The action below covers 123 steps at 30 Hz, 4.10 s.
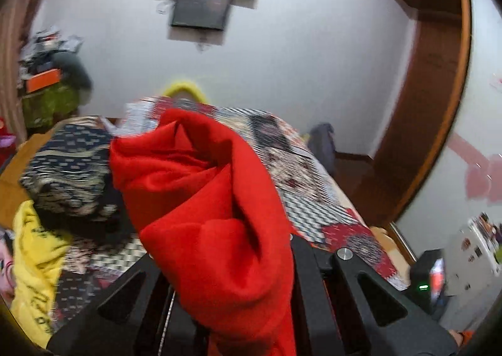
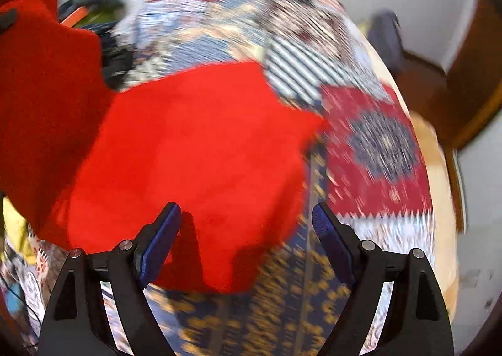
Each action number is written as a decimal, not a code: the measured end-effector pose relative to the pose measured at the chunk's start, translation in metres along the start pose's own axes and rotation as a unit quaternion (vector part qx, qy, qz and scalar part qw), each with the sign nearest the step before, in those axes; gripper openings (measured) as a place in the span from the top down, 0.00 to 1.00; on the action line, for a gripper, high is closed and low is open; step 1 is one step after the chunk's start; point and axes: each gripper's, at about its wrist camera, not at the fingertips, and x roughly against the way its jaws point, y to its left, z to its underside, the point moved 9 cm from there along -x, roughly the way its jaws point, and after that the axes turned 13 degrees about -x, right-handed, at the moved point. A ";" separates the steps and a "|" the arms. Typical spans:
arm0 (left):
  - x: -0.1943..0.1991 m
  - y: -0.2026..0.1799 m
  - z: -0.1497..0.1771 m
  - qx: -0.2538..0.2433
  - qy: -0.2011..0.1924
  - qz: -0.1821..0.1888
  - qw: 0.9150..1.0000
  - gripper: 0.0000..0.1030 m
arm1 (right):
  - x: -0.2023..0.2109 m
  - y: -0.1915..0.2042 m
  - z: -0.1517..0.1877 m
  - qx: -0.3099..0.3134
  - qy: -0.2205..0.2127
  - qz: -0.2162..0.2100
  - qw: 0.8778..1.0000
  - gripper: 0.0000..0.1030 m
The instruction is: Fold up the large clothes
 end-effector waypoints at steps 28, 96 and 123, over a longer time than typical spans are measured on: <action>-0.018 -0.120 0.084 -0.143 0.153 0.152 0.966 0.49 | 0.028 -0.047 0.026 -0.080 0.007 -0.059 0.995 0.19; -0.045 0.042 0.145 0.012 0.231 0.054 0.971 0.12 | 0.010 0.020 -0.027 0.000 -0.006 -0.103 0.995 0.28; -0.135 0.017 0.164 0.180 0.270 0.217 0.921 0.11 | -0.073 0.000 -0.041 -0.107 0.134 -0.241 0.955 0.24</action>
